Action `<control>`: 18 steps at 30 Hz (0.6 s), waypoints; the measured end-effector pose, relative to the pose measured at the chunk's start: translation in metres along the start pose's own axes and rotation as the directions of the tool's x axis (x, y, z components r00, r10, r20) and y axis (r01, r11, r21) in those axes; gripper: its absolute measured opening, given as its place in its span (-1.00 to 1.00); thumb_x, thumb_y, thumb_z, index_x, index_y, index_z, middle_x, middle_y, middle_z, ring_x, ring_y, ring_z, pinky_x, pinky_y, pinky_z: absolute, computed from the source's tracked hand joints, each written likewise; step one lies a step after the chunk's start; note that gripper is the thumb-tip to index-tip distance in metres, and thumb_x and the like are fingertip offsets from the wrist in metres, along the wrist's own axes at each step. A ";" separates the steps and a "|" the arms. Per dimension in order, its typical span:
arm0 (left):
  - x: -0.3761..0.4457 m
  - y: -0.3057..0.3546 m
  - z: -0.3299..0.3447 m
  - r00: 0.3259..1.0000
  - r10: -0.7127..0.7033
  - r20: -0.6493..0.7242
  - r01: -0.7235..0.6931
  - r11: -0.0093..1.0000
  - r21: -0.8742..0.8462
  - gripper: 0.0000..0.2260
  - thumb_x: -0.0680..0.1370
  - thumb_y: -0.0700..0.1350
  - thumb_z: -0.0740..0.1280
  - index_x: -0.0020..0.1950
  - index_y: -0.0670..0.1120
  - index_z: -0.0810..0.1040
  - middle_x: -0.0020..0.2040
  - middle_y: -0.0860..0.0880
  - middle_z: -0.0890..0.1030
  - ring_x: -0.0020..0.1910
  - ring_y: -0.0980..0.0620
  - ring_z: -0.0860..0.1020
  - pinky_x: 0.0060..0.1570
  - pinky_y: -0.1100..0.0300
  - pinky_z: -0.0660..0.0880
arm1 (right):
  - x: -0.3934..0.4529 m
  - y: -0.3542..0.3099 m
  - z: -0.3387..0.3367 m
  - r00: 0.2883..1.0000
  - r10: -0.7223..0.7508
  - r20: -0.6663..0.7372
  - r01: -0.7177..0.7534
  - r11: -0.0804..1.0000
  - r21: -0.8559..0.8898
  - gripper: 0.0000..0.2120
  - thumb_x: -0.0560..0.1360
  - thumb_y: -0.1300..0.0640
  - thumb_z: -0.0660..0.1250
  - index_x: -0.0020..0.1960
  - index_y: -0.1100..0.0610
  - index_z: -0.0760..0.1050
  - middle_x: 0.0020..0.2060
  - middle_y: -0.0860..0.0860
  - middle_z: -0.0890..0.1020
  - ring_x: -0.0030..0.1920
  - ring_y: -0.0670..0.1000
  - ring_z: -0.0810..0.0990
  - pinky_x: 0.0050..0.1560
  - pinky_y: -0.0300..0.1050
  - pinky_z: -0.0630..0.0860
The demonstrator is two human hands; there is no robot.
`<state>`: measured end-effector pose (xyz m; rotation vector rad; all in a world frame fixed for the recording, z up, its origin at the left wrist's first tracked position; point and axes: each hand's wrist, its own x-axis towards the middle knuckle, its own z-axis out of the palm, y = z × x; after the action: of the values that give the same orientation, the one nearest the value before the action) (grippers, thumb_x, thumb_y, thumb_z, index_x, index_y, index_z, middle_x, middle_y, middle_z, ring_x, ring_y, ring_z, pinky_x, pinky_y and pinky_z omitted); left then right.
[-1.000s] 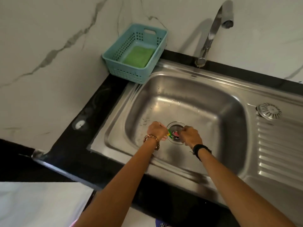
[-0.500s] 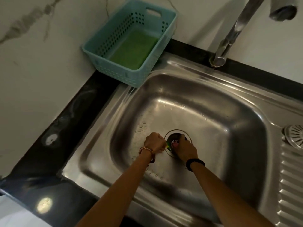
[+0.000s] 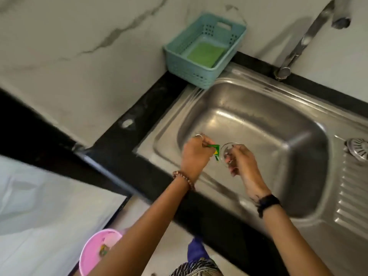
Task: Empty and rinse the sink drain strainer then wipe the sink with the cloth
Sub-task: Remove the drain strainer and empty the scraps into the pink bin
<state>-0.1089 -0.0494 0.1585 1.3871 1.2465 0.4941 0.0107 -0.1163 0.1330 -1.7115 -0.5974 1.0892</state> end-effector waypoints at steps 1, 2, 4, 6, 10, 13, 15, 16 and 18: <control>-0.025 0.000 -0.020 0.998 0.044 -0.041 -0.044 0.999 0.020 -0.91 0.45 -0.28 0.35 -0.15 -0.10 0.54 -0.16 -0.09 0.63 -0.15 -0.01 0.58 -0.04 0.08 0.53 | -0.027 -0.011 0.011 0.999 -0.036 0.031 0.034 0.998 0.043 -0.88 0.54 0.12 0.20 -0.13 0.07 0.47 -0.42 -0.06 0.54 -0.56 -0.16 0.41 -0.60 -0.34 0.32; -0.048 -0.003 -0.037 0.995 0.066 -0.073 -0.064 0.998 0.028 -0.91 0.46 -0.27 0.35 -0.12 -0.10 0.56 -0.12 -0.10 0.65 -0.11 -0.02 0.60 -0.03 0.09 0.54 | -0.051 -0.020 0.020 0.996 -0.070 0.057 0.065 0.994 0.083 -0.88 0.54 0.11 0.21 -0.14 0.06 0.48 -0.45 -0.08 0.55 -0.56 -0.16 0.41 -0.60 -0.33 0.32; -0.103 -0.021 -0.080 0.988 0.071 -0.136 -0.073 0.997 -0.008 -0.91 0.46 -0.26 0.35 -0.13 -0.07 0.56 -0.14 -0.08 0.67 -0.12 0.00 0.62 -0.06 0.15 0.55 | -0.105 -0.025 0.050 0.981 -0.134 0.138 0.119 0.987 0.107 -0.83 0.56 0.13 0.19 -0.17 0.01 0.50 -0.49 -0.09 0.55 -0.56 -0.15 0.40 -0.61 -0.33 0.30; -0.157 -0.048 -0.120 0.977 0.037 -0.212 -0.046 0.998 -0.041 -0.92 0.45 -0.25 0.36 -0.13 -0.07 0.57 -0.18 -0.05 0.66 -0.20 0.03 0.61 -0.15 0.22 0.55 | -0.152 -0.017 0.087 0.956 -0.163 0.244 0.150 0.986 0.073 -0.76 0.57 0.17 0.16 -0.18 -0.04 0.53 -0.50 -0.08 0.55 -0.57 -0.16 0.39 -0.61 -0.34 0.30; -0.239 -0.122 -0.181 0.939 -0.114 -0.324 0.089 0.992 -0.090 -0.89 0.42 -0.29 0.36 -0.17 -0.08 0.58 -0.25 -0.08 0.66 -0.28 0.02 0.58 -0.26 0.21 0.49 | -0.216 0.035 0.165 0.870 -0.121 0.477 0.202 0.972 -0.122 -0.77 0.55 0.20 0.18 -0.19 -0.01 0.53 -0.44 -0.09 0.58 -0.57 -0.18 0.38 -0.60 -0.34 0.29; -0.273 -0.187 -0.211 0.864 -0.280 -0.418 0.219 0.957 -0.189 -0.78 0.40 -0.34 0.34 -0.24 0.01 0.53 -0.32 0.01 0.61 -0.32 0.02 0.57 -0.23 0.14 0.53 | -0.240 0.087 0.220 0.803 -0.061 0.593 0.298 0.902 -0.311 -0.75 0.57 0.14 0.19 -0.21 -0.07 0.53 -0.38 -0.10 0.52 -0.46 -0.17 0.45 -0.44 -0.27 0.34; -0.285 -0.238 -0.221 0.807 -0.390 -0.443 0.275 0.913 -0.302 -0.85 0.41 -0.33 0.34 -0.18 -0.08 0.53 -0.28 -0.05 0.61 -0.30 0.00 0.58 -0.24 0.17 0.54 | -0.244 0.130 0.255 0.737 -0.014 0.676 0.420 0.792 -0.442 -0.79 0.59 0.10 0.15 -0.08 0.00 0.56 -0.23 -0.05 0.45 -0.27 -0.05 0.50 -0.30 -0.24 0.34; -0.287 -0.265 -0.224 0.785 -0.442 -0.434 0.294 0.883 -0.367 -0.89 0.42 -0.34 0.34 -0.13 -0.15 0.53 -0.25 -0.10 0.62 -0.28 -0.02 0.59 -0.26 0.19 0.54 | -0.243 0.153 0.270 0.716 0.019 0.698 0.456 0.745 -0.487 -0.78 0.59 0.08 0.14 0.02 0.04 0.57 -0.14 -0.02 0.44 -0.19 -0.01 0.52 -0.25 -0.26 0.36; -0.282 -0.322 -0.223 0.743 -0.544 -0.389 0.323 0.801 -0.504 -0.90 0.43 -0.37 0.32 -0.11 -0.21 0.50 -0.18 -0.18 0.61 -0.25 -0.06 0.59 -0.31 0.26 0.54 | -0.233 0.202 0.297 0.697 0.085 0.712 0.487 0.673 -0.556 -0.74 0.59 0.05 0.14 0.16 0.05 0.54 0.03 0.04 0.45 -0.07 0.03 0.54 -0.16 -0.24 0.39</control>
<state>-0.5218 -0.2621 0.0284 0.5621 1.7364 0.7672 -0.3790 -0.2400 0.0055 -1.7227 -1.9069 1.4246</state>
